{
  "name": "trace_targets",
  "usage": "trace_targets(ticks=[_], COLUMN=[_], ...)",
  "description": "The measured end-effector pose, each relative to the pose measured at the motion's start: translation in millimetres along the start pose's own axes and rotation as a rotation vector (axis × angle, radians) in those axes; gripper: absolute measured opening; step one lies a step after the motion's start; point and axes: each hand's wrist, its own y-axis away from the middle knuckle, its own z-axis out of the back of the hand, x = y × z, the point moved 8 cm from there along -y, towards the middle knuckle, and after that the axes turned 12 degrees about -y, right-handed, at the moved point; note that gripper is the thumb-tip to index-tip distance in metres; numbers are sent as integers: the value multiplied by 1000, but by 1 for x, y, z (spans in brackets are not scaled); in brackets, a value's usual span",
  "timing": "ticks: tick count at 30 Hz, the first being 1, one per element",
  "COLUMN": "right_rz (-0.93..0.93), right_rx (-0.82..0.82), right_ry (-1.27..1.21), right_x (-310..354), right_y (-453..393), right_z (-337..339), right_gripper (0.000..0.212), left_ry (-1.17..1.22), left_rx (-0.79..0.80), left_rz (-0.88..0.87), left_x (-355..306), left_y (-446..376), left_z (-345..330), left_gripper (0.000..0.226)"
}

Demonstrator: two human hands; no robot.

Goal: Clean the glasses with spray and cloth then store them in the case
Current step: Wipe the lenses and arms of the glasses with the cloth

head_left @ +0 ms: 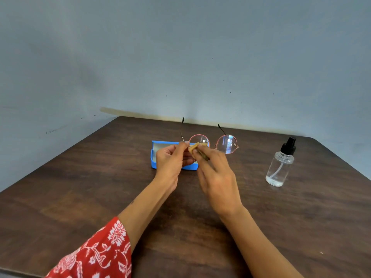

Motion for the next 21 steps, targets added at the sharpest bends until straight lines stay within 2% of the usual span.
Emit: trace_targets(ticks=[7,13,17,21], right_rz=[-159,-54,-127,-89], right_rx=[-150,-8,-78,-44], right_ry=[93,115,130,109], right_x=[-32,-12,-27,-22], right_y=[2,1,1,2], right_z=[29,2,16,9], right_gripper=[27,34,35,35], left_ry=[59,50,45,15], left_rx=[-30,-38,-46,-46], left_rz=[0,15,9,8], left_x=[-6,-4,-5,-2], left_y=[-1,0,-2,-3], left_z=[6,7,7,7], left_gripper=[23,22,21,21])
